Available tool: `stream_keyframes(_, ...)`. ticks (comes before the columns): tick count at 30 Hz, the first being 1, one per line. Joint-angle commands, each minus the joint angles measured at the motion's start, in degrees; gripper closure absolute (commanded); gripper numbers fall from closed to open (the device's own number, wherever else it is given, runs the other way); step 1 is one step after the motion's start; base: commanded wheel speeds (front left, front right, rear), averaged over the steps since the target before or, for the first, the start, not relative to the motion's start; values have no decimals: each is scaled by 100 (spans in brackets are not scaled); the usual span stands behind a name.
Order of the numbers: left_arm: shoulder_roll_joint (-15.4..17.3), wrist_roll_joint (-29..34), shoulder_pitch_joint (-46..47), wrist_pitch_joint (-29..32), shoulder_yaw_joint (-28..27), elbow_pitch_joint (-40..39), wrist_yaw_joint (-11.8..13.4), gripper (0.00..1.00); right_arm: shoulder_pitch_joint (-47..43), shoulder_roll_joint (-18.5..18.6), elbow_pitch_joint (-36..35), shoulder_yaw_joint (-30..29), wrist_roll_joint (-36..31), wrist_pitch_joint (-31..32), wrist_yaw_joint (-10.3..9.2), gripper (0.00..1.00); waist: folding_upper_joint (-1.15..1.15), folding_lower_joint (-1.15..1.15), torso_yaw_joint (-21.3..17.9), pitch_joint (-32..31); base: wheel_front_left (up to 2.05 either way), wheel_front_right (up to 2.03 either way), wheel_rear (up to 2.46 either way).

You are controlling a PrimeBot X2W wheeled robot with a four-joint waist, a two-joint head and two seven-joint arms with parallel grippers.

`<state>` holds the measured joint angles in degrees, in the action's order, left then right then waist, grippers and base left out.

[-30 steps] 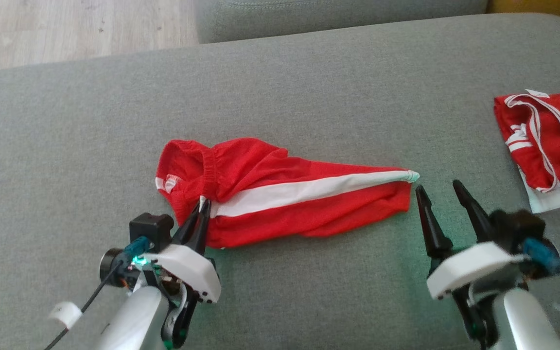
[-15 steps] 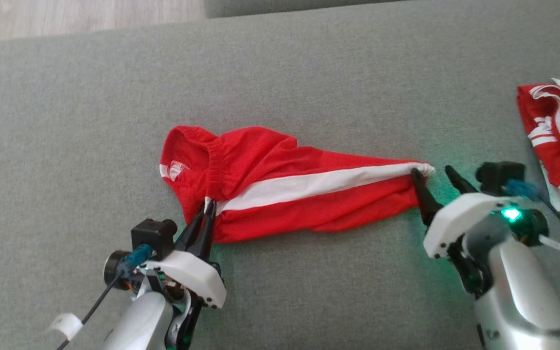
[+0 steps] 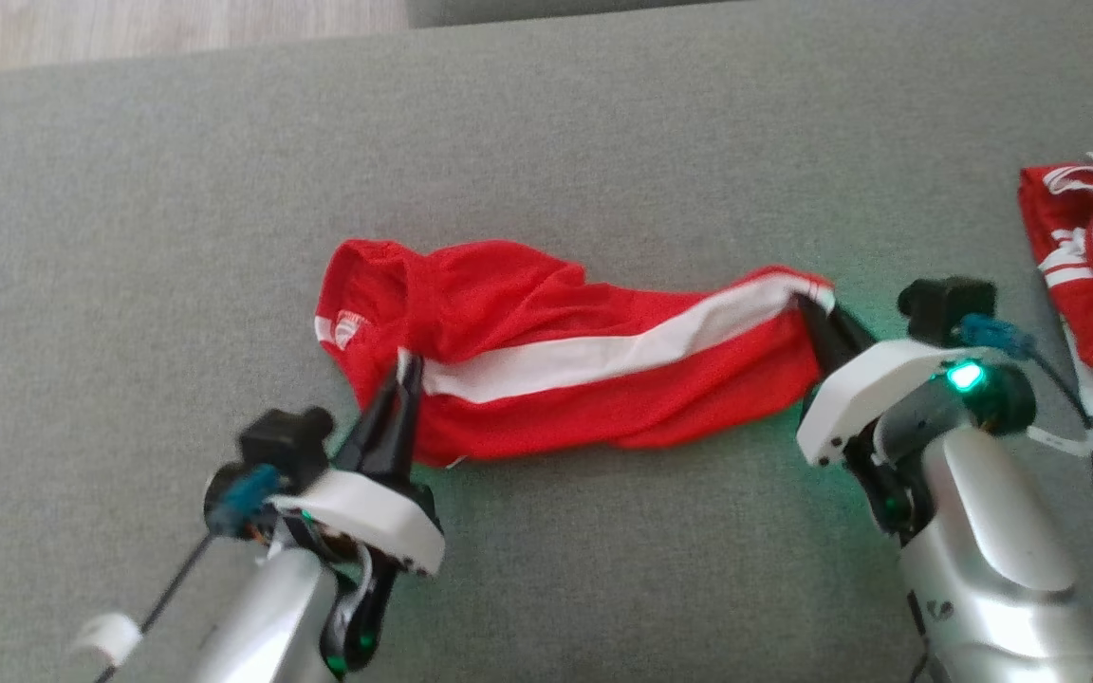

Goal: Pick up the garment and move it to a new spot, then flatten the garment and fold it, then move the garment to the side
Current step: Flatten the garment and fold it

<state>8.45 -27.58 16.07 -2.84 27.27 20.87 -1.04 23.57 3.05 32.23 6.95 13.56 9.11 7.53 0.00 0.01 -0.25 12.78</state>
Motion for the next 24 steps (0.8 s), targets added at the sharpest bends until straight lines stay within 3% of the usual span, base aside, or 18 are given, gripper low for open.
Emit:
stream_keyframes(1,42,-135,149,-155,-306,-326,-33,100,65,-14,-402,100,11,-213,-4,100,0,-1,-30,-88,0,0,0)
stream_keyframes(5,-91,-661,102,-311,-620,-917,-166,100,-82,117,-1352,19,-4,-415,-4,100,0,-1,-76,-262,0,0,0)
stream_keyframes(10,-171,-1577,76,-50,-1048,-2089,-287,100,-418,425,-3073,-166,-151,-143,-4,100,0,-1,-152,-424,0,0,0)
stream_keyframes(13,-154,-2082,108,373,-1225,-2819,-214,100,-597,572,-4069,-328,-231,198,-4,100,0,-1,-196,-445,0,0,0)
stream_keyframes(15,-151,-2547,198,881,-1342,-3431,10,100,-636,676,-4865,-395,-192,600,-4,100,0,-1,-244,-384,0,0,0)
stream_keyframes(19,-62,-2824,650,1429,-1447,-3820,316,100,-236,808,-5308,-345,2,989,-4,100,0,-1,-289,-3,0,0,0)
stream_keyframes(24,-50,-2891,1408,1634,-1617,-3484,505,100,825,820,-4962,57,251,1035,-4,100,0,-1,-383,573,0,0,0)
